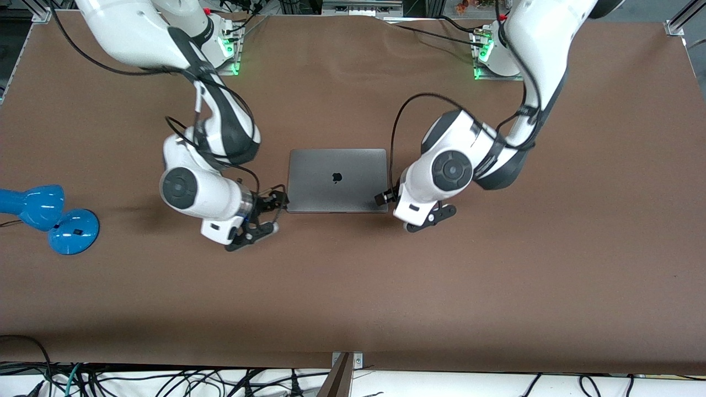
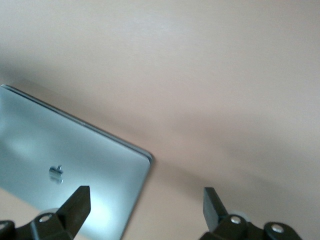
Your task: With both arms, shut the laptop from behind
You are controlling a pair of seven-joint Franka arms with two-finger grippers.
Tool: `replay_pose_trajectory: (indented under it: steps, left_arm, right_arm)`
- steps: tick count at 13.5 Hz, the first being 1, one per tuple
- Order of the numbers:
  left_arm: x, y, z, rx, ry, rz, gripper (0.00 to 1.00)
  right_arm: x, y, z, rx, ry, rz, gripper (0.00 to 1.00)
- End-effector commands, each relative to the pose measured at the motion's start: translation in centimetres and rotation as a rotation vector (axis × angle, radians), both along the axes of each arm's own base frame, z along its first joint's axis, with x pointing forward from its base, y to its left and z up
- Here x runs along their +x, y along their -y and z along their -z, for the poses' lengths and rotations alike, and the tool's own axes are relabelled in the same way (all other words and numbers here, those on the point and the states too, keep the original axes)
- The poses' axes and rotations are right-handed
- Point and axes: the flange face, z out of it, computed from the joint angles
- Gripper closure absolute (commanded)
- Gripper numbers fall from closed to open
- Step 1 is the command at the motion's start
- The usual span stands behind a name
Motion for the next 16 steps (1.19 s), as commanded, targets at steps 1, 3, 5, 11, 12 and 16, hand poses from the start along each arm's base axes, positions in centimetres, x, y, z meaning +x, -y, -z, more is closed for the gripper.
replay_pose_trajectory:
  steps: [1, 3, 5, 11, 12, 16]
  left_arm:
    - [-2.3, -1.6, -7.1, 0.055, 0.045, 0.036, 0.00]
    - [-3.5, -2.5, -11.5, 0.053, 0.078, 0.099, 0.00]
    - [-4.1, -4.7, -15.4, 0.053, 0.106, 0.148, 0.00]
    - [-4.1, -13.4, -22.1, 0.058, 0.153, 0.265, 0.00]
    - [-4.0, -14.8, -22.6, 0.063, 0.150, 0.281, 0.00]
    - [-4.7, -20.0, -23.3, 0.110, 0.151, 0.369, 0.00]
  right_arm:
    - [-1.1, 4.0, -6.0, -0.055, -0.019, 0.045, 0.00]
    - [-1.6, 6.6, -8.8, -0.130, -0.022, 0.040, 0.00]
    - [-2.1, 8.4, -12.7, -0.197, -0.007, 0.038, 0.00]
    - [-4.6, 13.6, -22.0, -0.266, -0.033, 0.107, 0.00]
    - [-4.9, 14.3, -23.4, -0.265, -0.033, 0.123, 0.00]
    - [-7.1, 16.3, -28.0, -0.254, 0.005, 0.161, 0.00]
